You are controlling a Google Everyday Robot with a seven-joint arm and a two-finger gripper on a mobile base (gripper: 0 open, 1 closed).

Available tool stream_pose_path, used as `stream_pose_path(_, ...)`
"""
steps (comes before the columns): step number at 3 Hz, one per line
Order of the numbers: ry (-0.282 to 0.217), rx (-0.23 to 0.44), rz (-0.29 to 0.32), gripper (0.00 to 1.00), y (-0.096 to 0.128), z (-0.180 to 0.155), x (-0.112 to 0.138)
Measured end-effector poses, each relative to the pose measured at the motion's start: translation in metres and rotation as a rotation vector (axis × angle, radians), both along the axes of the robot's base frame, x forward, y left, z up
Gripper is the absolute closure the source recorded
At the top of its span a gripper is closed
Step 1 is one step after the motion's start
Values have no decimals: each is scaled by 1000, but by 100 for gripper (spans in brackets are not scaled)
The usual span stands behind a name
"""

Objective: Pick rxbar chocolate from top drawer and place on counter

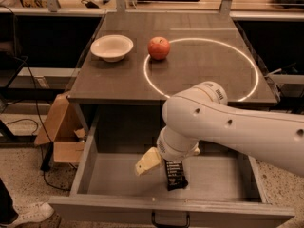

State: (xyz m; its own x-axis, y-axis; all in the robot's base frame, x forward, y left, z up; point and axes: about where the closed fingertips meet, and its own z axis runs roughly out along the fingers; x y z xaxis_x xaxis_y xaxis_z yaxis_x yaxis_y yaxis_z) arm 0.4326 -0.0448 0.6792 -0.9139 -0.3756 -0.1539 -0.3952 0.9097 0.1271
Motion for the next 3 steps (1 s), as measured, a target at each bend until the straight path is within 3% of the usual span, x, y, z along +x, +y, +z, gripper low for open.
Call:
stream_pose_path(2,51,-13,-80,0,-11,-18,18)
stream_pose_path(3,94,-31,-131,0,-38,-47,31)
